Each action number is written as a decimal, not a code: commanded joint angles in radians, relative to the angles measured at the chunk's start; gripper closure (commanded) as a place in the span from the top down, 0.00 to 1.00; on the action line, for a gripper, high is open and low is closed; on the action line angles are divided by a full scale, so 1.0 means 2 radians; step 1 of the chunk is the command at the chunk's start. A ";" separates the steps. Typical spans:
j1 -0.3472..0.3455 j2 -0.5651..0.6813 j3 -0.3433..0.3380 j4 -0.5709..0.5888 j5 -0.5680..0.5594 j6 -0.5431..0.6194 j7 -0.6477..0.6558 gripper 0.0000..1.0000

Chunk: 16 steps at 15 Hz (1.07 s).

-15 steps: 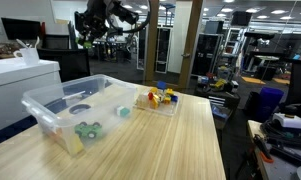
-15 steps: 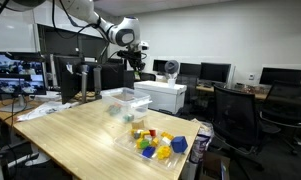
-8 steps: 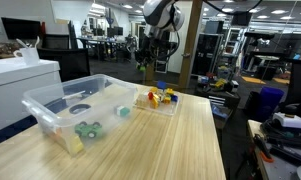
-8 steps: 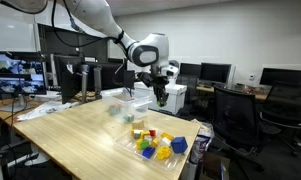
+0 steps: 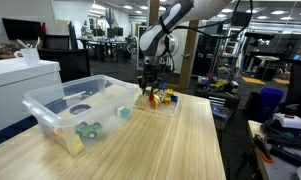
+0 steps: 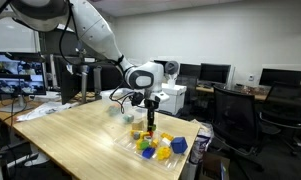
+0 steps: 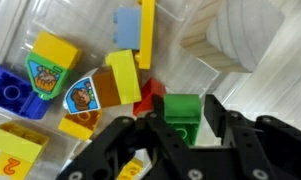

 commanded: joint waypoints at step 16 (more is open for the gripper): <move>0.058 -0.102 0.009 0.027 -0.012 0.052 0.113 1.00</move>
